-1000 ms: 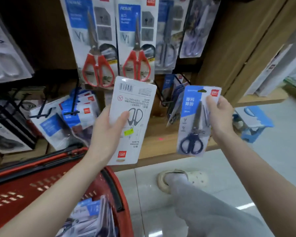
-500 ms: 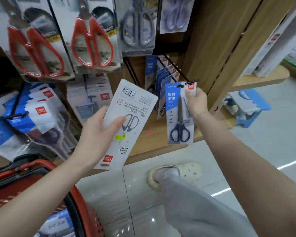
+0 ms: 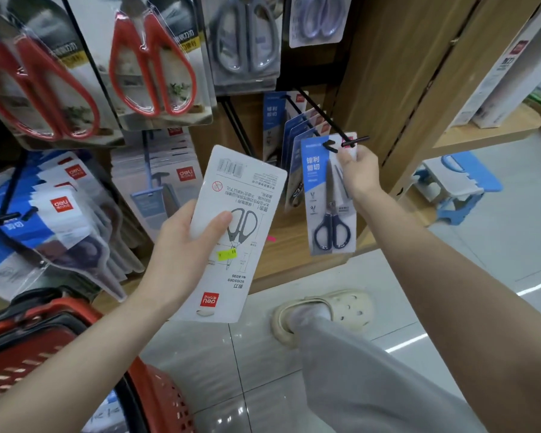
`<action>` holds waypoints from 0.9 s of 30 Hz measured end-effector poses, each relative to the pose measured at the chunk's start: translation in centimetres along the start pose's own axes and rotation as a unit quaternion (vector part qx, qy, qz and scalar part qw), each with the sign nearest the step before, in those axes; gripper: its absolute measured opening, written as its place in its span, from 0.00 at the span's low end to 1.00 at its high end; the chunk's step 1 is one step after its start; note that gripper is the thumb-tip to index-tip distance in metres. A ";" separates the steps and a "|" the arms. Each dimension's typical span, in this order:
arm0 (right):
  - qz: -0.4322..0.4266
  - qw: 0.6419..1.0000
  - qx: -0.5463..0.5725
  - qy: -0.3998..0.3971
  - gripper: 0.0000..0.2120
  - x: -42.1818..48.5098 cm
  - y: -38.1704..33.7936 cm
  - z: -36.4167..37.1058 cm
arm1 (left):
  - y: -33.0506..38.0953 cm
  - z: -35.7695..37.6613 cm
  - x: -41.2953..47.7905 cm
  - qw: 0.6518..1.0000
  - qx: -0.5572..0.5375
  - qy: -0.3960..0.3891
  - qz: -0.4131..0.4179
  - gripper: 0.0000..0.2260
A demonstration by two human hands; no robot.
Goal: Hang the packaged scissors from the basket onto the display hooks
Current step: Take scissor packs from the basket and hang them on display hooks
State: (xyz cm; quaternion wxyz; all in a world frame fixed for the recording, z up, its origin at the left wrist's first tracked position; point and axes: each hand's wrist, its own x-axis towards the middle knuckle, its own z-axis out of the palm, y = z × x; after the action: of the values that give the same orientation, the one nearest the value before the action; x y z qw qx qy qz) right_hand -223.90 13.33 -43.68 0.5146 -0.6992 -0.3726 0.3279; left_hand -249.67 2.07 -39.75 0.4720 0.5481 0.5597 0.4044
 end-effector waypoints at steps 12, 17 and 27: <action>0.066 0.997 0.038 0.030 0.16 4.2 -0.5 1.9 | -0.6 -0.8 0.8 0.999 -0.006 0.020 -0.039 0.07; 0.039 0.997 -0.017 0.065 0.18 2.3 0.0 2.1 | -0.4 -0.5 0.6 0.998 -0.016 0.004 -0.060 0.04; 0.058 0.982 0.001 -0.179 0.22 -12.4 -2.2 3.4 | 0.3 -1.9 -1.7 0.996 0.055 -0.008 0.073 0.05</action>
State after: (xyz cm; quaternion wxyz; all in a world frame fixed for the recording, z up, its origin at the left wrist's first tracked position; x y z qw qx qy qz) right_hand -233.46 4.75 -41.54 0.4208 -0.6489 -0.4169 0.4775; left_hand -251.53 0.56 -38.90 0.4147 0.6159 0.5356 0.4022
